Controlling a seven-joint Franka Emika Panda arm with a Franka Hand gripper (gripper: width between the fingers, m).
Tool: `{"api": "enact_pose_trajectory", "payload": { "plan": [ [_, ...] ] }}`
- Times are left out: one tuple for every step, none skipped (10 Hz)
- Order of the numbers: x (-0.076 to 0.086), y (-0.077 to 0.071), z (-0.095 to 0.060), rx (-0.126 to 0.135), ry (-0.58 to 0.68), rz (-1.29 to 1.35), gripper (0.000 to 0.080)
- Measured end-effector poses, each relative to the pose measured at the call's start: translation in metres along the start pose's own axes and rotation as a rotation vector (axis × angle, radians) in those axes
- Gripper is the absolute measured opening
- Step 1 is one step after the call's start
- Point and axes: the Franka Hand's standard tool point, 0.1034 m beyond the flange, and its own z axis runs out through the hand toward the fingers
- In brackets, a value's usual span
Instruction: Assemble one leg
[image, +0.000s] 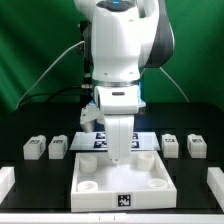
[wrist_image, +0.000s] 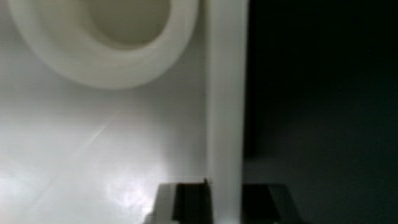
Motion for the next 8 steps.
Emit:
{"api": "enact_pose_trajectory", "payload": {
  "plan": [
    [0.0,0.0,0.0,0.0,0.0,0.0,0.0058],
    [0.0,0.0,0.0,0.0,0.0,0.0,0.0058],
    [0.0,0.0,0.0,0.0,0.0,0.0,0.0058],
    [0.0,0.0,0.0,0.0,0.0,0.0,0.0058],
    [0.002,0.002,-0.001,0.0,0.0,0.009,0.0058],
    [0.01,0.01,-0.003,-0.007,0.004,0.014,0.0058],
    [0.022,0.019,-0.003,-0.013,0.012,0.018,0.0058],
    [0.037,0.031,-0.003,-0.011,0.02,0.028,0.0058]
  ]
}}
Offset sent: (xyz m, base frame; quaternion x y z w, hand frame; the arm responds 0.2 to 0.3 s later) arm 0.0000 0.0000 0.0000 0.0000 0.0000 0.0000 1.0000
